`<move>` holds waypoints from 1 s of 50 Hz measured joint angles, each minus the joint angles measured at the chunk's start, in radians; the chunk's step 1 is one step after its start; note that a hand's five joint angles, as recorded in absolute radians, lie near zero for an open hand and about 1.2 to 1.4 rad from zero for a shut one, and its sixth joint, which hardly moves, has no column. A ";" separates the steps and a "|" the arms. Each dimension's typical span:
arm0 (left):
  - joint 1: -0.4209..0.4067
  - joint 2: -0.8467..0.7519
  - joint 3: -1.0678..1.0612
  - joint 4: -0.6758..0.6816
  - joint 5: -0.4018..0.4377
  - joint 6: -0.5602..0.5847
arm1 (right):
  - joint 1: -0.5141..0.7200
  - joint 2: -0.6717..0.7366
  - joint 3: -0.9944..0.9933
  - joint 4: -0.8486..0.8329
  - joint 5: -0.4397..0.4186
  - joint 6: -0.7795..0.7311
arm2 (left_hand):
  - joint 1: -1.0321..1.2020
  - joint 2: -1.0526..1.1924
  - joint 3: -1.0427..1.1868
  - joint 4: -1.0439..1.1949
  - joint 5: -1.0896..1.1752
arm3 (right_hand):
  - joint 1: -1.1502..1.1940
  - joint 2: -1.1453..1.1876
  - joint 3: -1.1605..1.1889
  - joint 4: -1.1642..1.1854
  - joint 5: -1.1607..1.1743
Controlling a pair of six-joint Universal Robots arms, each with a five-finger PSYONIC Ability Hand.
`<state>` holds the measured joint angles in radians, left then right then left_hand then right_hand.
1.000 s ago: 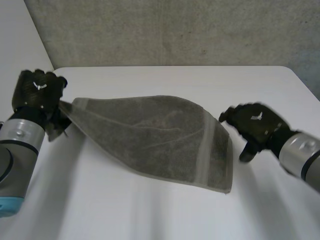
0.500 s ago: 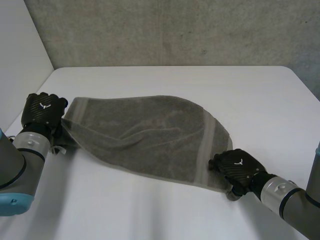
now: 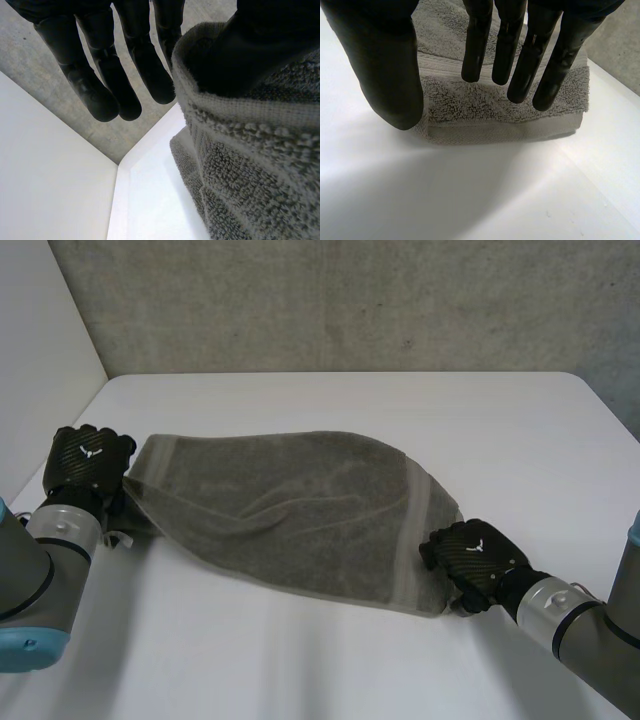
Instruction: Fold the towel.
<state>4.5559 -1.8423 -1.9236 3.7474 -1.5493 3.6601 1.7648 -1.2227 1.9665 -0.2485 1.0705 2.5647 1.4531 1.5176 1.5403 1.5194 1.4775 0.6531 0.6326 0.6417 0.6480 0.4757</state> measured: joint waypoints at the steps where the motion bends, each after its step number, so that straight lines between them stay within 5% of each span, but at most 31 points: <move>1: 0.000 0.000 0.000 0.000 0.000 0.000 | 0.002 0.002 -0.002 0.000 0.000 0.000 | 0.000 0.000 0.000 0.000 0.000 | 0.000 0.000 0.000 0.000 0.000; 13: 0.000 0.000 0.000 0.000 0.000 0.000 | 0.017 0.032 -0.012 0.006 0.000 0.002 | 0.000 0.000 0.000 0.000 0.000 | 0.088 0.100 0.101 0.091 0.091; 23: 0.000 -0.001 0.000 0.000 0.000 0.000 | 0.014 0.035 -0.014 0.008 0.001 0.002 | 0.000 0.000 0.000 0.000 0.000 | 0.641 0.672 0.664 0.660 0.649; 33: 0.000 0.003 0.001 0.000 0.000 0.000 | 0.003 0.025 -0.025 0.015 0.006 0.013 | 0.000 0.000 0.000 0.000 0.000 | 0.670 0.689 0.699 0.694 0.684; 50: -0.018 0.067 -0.007 -0.010 0.003 0.002 | -0.102 -0.358 -0.109 0.062 -0.012 0.404 | 0.000 0.000 0.000 0.000 0.000 | 0.703 0.689 0.703 0.694 0.690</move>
<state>4.5377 -1.7755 -1.9303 3.7379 -1.5465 3.6623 1.6629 -1.5805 1.8577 -0.1864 1.0584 2.9684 1.4532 1.5176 1.5404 1.5194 1.4775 1.3565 1.3221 1.3443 1.3423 1.1652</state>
